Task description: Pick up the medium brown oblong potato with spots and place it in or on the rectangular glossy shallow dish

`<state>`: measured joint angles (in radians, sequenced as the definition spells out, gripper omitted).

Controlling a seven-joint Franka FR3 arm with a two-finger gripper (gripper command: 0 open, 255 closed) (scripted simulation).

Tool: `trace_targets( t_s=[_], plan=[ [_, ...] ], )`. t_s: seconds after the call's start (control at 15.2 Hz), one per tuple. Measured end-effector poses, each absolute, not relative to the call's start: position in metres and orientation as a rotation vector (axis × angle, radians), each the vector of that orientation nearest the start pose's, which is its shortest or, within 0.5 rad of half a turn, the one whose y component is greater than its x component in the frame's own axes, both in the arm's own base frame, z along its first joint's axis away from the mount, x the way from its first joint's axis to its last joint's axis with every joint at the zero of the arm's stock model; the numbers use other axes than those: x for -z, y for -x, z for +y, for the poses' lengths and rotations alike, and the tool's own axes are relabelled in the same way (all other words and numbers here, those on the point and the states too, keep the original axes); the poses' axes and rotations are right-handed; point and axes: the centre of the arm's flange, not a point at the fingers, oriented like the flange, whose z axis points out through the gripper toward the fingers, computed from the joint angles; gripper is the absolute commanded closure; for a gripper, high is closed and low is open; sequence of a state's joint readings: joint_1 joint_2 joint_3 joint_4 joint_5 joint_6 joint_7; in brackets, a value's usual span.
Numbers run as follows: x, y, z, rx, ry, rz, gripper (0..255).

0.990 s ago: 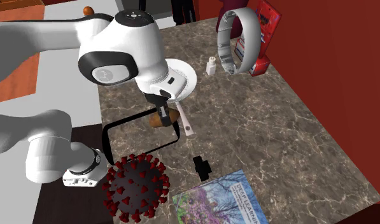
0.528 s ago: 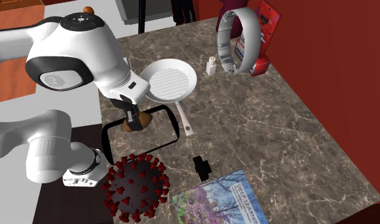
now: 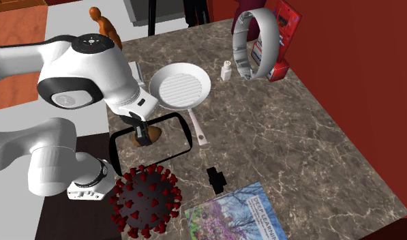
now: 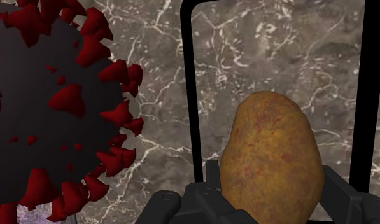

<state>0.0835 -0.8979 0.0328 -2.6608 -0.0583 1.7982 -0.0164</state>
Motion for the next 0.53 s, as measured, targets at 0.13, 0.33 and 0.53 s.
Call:
trace_targets(
  t_s=[0.13, 0.33, 0.53],
  plan=[
    [-0.487, -0.287, 0.031, 0.062, 3.215, -0.214, 255],
    [-0.47, -0.287, 0.03, 0.062, 3.215, -0.214, 255],
    [-0.464, -0.287, 0.03, 0.062, 3.215, -0.214, 255]
  ],
)
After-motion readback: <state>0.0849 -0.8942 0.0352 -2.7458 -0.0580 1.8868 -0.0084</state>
